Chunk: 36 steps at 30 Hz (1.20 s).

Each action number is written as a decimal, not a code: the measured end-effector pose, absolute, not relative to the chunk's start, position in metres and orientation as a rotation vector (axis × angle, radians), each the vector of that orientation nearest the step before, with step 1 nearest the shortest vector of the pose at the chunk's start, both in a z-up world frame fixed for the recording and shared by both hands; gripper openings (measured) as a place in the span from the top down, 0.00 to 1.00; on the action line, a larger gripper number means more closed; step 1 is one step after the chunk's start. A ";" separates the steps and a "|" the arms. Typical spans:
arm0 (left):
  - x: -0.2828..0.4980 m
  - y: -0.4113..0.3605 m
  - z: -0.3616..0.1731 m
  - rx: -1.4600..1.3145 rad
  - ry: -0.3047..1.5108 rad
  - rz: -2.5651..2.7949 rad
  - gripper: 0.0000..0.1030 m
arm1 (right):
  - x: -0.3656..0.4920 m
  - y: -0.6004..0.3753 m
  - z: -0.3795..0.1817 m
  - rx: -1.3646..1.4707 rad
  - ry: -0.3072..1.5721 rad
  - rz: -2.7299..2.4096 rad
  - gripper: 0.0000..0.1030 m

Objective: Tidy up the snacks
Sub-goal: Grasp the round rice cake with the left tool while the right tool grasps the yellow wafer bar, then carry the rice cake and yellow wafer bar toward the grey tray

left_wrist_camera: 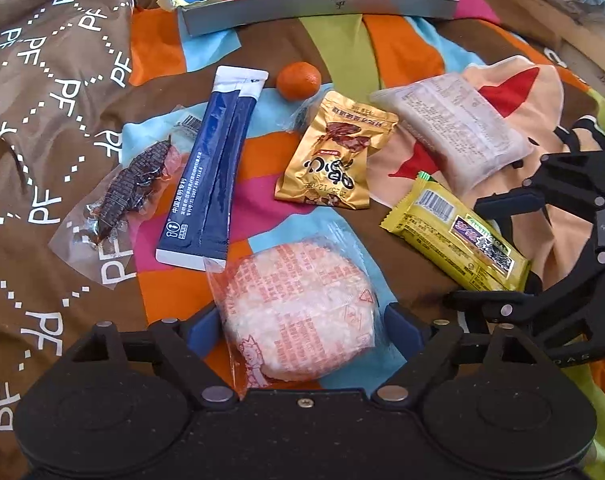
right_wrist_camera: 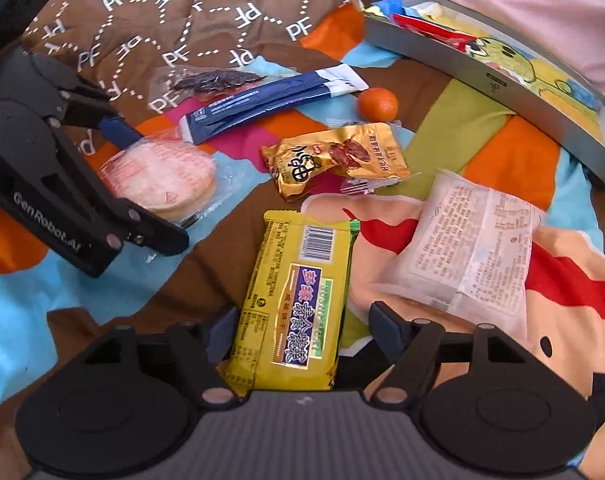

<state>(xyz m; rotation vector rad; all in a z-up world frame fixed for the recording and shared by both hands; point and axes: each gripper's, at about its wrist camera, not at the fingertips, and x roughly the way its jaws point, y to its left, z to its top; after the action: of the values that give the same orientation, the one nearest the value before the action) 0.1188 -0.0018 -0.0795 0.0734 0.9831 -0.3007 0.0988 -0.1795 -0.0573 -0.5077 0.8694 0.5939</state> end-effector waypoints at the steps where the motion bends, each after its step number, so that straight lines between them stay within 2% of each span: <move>1: 0.119 -0.002 -0.079 0.073 0.983 -0.291 0.15 | 0.098 -0.180 -0.057 -0.501 0.869 0.594 0.29; 6: 0.119 0.001 -0.078 0.053 0.975 -0.258 0.23 | 0.093 -0.180 -0.058 -0.505 0.853 0.622 0.47; 15: 0.108 0.010 -0.074 0.015 0.920 -0.281 0.27 | 0.074 -0.183 -0.059 -0.654 0.744 0.683 0.49; 27: 0.113 0.002 -0.049 0.077 0.775 -0.261 0.27 | 0.050 -0.185 -0.056 -1.074 0.314 0.635 0.50; 36: 0.147 -0.010 -0.017 0.039 0.661 -0.216 0.27 | 0.080 -0.186 -0.043 -1.153 0.156 0.518 0.50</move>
<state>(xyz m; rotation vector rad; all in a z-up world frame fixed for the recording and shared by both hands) 0.1466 -0.0101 -0.0174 0.0390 0.6613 -0.2165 0.0802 -0.1856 -0.0428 -1.1525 0.1558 0.5182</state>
